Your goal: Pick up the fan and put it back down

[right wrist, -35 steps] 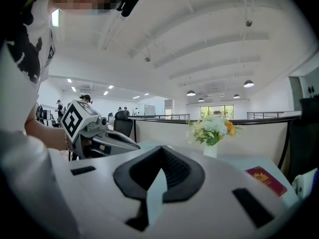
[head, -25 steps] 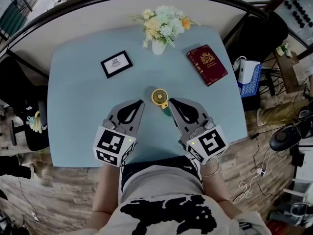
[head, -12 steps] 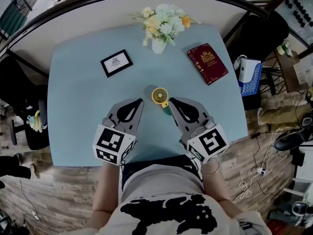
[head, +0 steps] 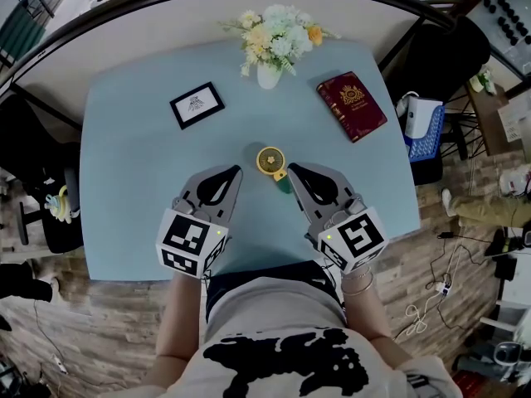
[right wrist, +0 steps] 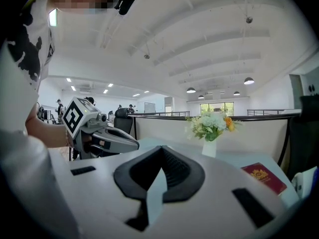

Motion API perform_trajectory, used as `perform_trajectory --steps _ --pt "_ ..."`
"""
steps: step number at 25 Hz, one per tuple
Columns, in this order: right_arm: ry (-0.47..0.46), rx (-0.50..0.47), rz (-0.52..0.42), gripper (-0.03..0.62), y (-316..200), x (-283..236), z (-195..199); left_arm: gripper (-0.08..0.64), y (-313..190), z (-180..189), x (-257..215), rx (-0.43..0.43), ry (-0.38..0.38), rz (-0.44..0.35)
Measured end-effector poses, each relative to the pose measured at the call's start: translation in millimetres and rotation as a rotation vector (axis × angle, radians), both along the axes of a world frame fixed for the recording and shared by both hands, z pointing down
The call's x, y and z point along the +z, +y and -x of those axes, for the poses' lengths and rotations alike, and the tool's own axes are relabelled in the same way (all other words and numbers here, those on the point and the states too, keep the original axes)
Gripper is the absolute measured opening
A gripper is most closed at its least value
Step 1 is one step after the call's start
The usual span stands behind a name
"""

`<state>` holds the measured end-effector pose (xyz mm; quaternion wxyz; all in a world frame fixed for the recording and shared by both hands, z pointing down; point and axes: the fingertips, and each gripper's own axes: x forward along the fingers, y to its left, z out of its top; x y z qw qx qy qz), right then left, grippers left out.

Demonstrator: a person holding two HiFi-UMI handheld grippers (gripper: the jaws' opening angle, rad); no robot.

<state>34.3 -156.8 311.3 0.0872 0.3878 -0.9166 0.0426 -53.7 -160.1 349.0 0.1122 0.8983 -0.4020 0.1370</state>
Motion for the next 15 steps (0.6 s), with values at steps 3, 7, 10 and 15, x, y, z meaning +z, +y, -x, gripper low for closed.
perform_trajectory --steps 3,7,10,15 --pt "0.003 -0.002 0.004 0.003 -0.3 1.7 -0.6 0.012 1.1 -0.8 0.6 0.003 -0.005 0.002" --pt "0.004 0.0 0.007 0.003 -1.1 1.8 -2.1 0.012 1.1 -1.7 0.9 0.004 -0.007 0.006" --pt "0.007 0.001 0.008 0.003 -0.9 1.8 -2.1 0.012 1.0 -1.0 1.4 0.006 -0.006 0.01" --pt "0.015 0.004 0.009 0.003 -1.7 2.3 -4.7 0.012 0.0 -2.4 2.4 0.011 -0.007 0.015"
